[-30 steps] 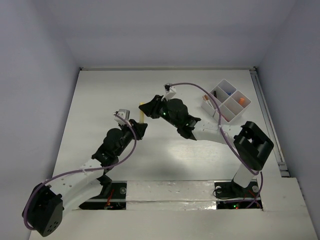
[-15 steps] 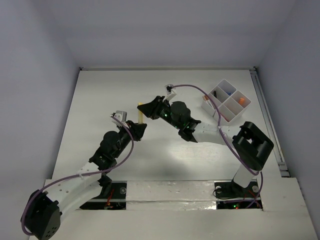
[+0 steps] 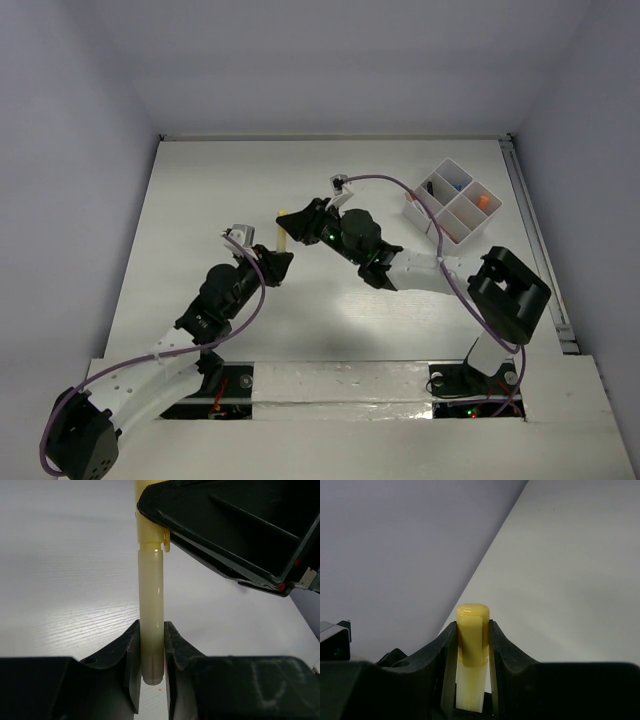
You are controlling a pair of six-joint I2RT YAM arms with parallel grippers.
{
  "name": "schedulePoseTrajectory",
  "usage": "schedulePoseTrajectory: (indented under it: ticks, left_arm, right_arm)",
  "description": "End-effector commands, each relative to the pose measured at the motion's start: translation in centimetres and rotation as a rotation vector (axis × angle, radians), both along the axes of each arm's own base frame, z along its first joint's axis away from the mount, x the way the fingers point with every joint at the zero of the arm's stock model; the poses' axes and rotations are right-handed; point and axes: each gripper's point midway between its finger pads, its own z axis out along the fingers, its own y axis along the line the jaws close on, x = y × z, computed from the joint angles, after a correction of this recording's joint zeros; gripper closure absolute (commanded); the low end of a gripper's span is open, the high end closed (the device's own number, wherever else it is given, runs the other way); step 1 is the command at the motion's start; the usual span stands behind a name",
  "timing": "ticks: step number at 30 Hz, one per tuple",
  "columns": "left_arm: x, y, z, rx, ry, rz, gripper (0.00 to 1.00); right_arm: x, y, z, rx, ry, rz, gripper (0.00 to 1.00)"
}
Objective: Sort the stationery into containers
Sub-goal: Close the pen cap on the pen.
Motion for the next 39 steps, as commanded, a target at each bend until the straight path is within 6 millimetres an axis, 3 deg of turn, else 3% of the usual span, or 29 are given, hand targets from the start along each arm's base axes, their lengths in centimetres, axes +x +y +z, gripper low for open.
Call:
schedulePoseTrajectory:
  ticks: [1,16,25,31,39]
  left_arm:
    - [1.6,0.9,5.6,-0.087,-0.129,0.085,1.00]
    - [2.0,1.5,5.6,-0.119,-0.129,0.135,1.00]
    - [2.1,1.5,7.4,-0.174,-0.177,0.135,1.00]
    - [2.4,1.9,8.5,-0.182,-0.208,0.164,1.00]
    - [2.8,2.4,10.1,-0.174,-0.240,0.195,1.00]
  right_arm:
    - [-2.2,0.4,-1.0,-0.111,-0.012,0.004,1.00]
    - [-3.1,0.3,-2.1,-0.242,-0.010,-0.099,1.00]
    - [-5.1,1.9,-2.1,-0.153,0.052,0.023,1.00]
    - [-6.6,2.0,-2.5,-0.121,0.095,0.083,1.00]
    - [-7.4,0.9,-4.6,-0.154,0.122,0.093,1.00]
